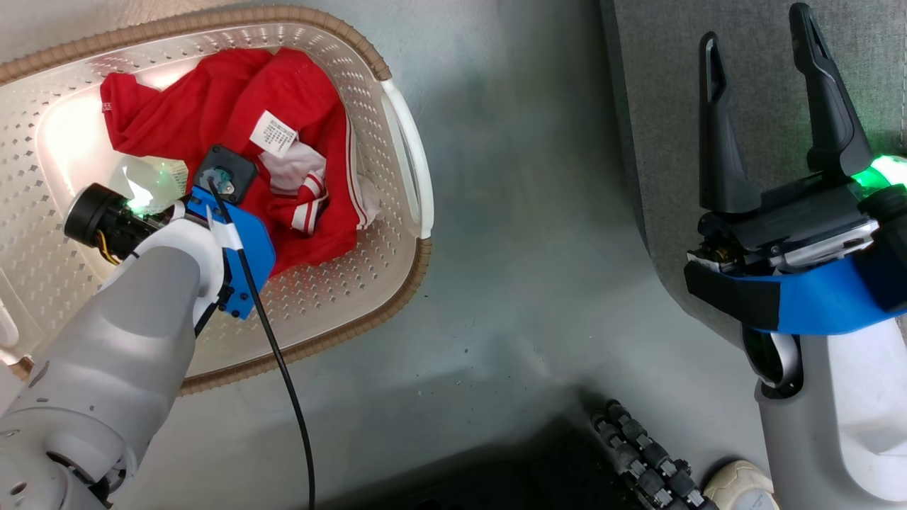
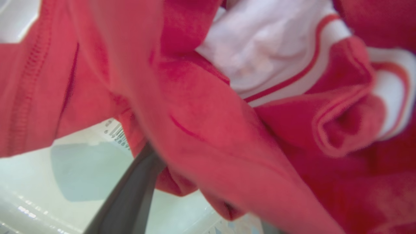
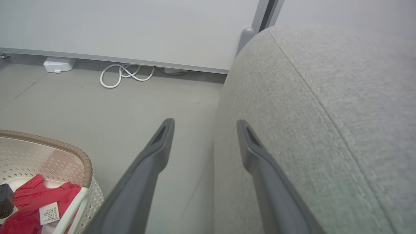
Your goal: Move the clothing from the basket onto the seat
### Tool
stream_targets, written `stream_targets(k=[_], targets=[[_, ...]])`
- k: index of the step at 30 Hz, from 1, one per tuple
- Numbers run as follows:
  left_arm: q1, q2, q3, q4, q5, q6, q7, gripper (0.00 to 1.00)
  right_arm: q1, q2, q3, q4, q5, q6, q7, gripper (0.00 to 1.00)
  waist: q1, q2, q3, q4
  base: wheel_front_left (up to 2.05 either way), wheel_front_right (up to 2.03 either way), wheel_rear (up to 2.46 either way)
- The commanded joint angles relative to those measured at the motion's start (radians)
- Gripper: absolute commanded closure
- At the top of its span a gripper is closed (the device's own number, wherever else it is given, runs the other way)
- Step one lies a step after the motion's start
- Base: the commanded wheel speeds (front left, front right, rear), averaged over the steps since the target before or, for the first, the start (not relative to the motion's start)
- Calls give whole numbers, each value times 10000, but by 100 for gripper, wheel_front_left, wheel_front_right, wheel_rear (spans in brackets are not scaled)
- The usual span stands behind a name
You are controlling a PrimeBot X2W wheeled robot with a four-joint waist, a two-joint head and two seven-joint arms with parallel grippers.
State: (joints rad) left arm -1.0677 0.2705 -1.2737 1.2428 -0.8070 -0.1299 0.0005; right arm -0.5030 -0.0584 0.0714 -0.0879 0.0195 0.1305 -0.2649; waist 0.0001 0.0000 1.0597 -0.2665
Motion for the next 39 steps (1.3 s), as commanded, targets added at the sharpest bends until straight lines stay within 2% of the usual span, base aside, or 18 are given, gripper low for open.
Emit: stream_targets(k=[1, 3, 4, 5, 6, 7, 22, 30, 39], targets=[[-121, -9, -30, 101, 80, -12, 49, 0, 19, 39, -12, -17, -36, 4, 7, 0, -1, 0, 1, 13, 0, 0, 0], [-123, -42, -36, 172, 92, -12, 118, 0, 29, 42, -16, -41, -64, 6, 7, 0, -1, 0, 5, 23, 0, 0, 0], [-121, -46, -40, 204, 93, -12, 180, 19, 31, 42, -18, -47, -73, 6, 7, 0, -1, 0, 10, 27, 0, 0, 0], [-130, -50, -43, 228, 109, -12, 200, 55, 32, 42, -22, -47, -80, 6, 7, 0, -1, 0, 15, 31, 0, 0, 0], [-140, -57, -46, 249, 124, -12, 219, 96, 32, 42, -24, -47, -82, 6, 7, 0, -1, 0, 17, 34, 0, 0, 0], [-152, -69, -47, 266, 135, -12, 238, 100, 31, 43, -27, -39, -81, 5, 7, 0, -1, 0, 15, 39, 0, 0, 0], [-43, -344, -65, 82, -39, -12, -123, 100, -163, 45, -55, 173, -66, 3, 0, 0, -1, 0, -513, 283, 0, 0, 0], [225, -583, -78, -548, -36, -12, -632, 100, -155, 14, -101, 440, -10, 3, 0, 0, -1, 0, -1277, 627, 0, 0, 0], [550, -965, -88, -1079, -221, -12, -1669, 100, 171, -170, -273, 828, 14, 3, 0, 0, -1, 0, -2468, 1128, 0, 0, 0]])
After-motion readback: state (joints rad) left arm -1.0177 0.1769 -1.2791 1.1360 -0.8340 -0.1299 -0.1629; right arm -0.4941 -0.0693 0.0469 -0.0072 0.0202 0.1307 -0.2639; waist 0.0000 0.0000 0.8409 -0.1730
